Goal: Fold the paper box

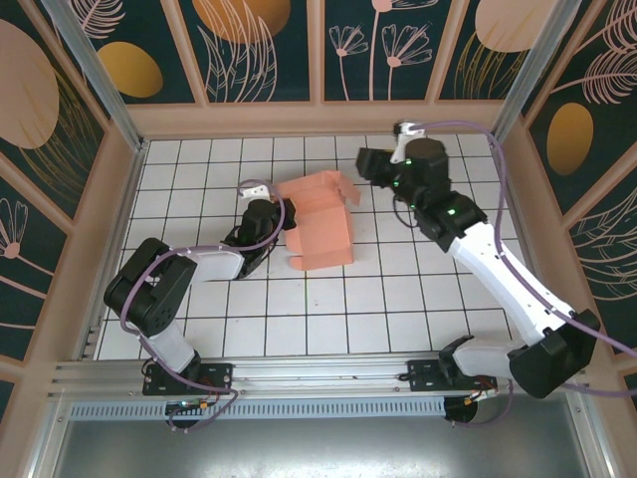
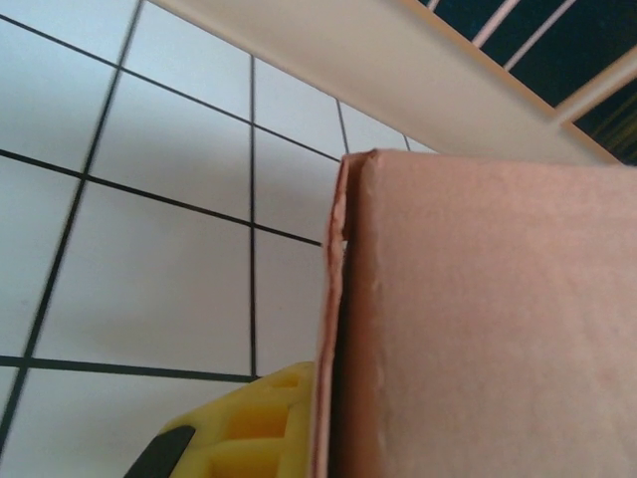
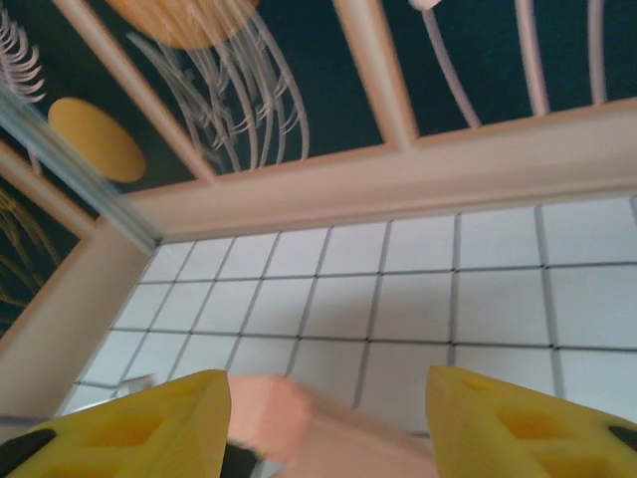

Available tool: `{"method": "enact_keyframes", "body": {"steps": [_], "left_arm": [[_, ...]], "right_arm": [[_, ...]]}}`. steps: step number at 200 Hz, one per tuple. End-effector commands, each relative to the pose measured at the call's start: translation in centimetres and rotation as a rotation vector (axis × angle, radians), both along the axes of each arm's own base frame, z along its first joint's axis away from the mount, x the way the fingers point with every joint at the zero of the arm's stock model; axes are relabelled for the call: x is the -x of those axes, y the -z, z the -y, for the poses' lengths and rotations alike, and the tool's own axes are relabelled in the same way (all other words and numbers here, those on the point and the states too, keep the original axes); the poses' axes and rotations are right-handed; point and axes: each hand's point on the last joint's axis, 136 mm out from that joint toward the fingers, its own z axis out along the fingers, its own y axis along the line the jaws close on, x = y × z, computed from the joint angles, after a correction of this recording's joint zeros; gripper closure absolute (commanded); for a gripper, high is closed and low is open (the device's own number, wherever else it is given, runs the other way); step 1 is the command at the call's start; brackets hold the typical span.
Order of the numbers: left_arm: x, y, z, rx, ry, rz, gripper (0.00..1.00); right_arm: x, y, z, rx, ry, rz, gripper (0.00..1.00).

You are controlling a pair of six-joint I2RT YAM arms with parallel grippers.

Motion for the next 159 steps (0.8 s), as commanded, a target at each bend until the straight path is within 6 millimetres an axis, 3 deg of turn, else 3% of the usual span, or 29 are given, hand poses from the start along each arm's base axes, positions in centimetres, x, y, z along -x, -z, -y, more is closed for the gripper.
{"method": "enact_keyframes", "body": {"steps": [1,32,64,103,159], "left_arm": [[0.1,-3.1,2.3,0.069,0.108,0.025,1.0],[0.1,-3.9,3.2,0.077,0.154,0.019,1.0],[0.1,-4.4,3.6,0.083,0.173,0.022,1.0],[0.0,-4.6,3.8,0.087,0.181,0.023,1.0],[0.1,-4.9,3.9,0.092,0.183,0.023,1.0]], "right_arm": [[0.9,1.6,-1.5,0.041,-0.223,0.06,0.49],[2.3,4.3,-3.3,0.131,-0.424,0.11,0.49],[4.5,5.1,-5.0,0.147,-0.6,0.168,0.52],[4.6,5.8,-5.2,0.173,-0.616,0.159,0.66],[5.1,7.4,-6.7,0.231,-0.674,0.123,0.64]]}}
